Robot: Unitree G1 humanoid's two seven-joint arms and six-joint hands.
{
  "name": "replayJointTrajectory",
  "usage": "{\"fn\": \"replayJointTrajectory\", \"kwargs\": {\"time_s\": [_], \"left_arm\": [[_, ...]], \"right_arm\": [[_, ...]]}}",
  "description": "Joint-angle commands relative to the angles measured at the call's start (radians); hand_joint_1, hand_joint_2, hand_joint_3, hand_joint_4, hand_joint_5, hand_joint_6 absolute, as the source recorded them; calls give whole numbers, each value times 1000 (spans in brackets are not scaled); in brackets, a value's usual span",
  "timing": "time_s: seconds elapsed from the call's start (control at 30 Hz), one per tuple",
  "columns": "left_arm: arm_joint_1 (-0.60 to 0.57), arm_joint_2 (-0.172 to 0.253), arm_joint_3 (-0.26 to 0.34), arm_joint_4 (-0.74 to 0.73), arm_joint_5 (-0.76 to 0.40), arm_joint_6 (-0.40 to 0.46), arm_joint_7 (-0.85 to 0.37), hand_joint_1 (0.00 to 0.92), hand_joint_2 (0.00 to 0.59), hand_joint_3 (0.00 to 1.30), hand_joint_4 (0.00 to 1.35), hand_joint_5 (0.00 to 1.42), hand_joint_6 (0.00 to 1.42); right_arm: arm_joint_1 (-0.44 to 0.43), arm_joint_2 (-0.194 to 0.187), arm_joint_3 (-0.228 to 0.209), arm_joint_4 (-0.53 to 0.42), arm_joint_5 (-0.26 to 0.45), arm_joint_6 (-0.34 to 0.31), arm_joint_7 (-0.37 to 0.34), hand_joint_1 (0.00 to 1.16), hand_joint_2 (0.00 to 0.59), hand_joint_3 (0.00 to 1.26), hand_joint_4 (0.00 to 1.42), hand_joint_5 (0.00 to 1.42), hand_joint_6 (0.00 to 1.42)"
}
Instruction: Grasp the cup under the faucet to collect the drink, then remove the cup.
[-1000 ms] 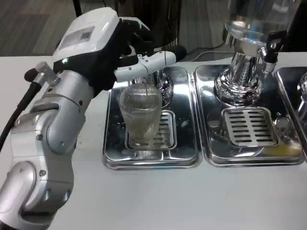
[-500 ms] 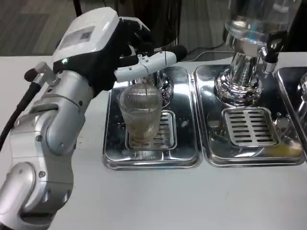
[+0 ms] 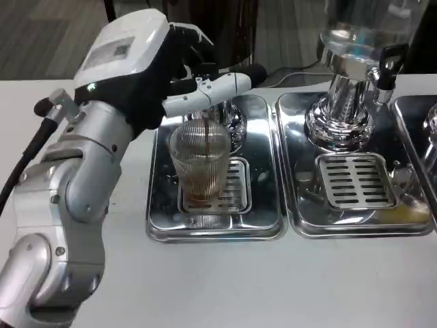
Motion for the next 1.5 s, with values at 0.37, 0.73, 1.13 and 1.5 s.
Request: {"fn": "replayJointTrajectory", "kwargs": {"time_s": [0.37, 0.73, 1.13, 1.5], "left_arm": [[24, -10, -2, -21, 3, -5, -29, 27, 99, 513, 635, 476, 520], [29, -15, 2, -23, 7, -4, -30, 26, 99, 513, 636, 476, 520], [23, -15, 7, -22, 8, -5, -31, 27, 100, 513, 636, 484, 520], [24, -16, 7, -17, 7, -6, -30, 27, 100, 513, 643, 486, 520]], "right_arm": [[12, 2, -11, -5, 15, -18, -3, 653, 457, 185, 217, 133, 62], [13, 3, -11, -5, 16, -18, -3, 653, 457, 184, 217, 133, 76], [10, 4, -10, -6, 14, -18, -4, 653, 457, 192, 217, 133, 78], [8, 4, -7, -3, 13, -17, -3, 653, 457, 192, 217, 133, 79]]}}
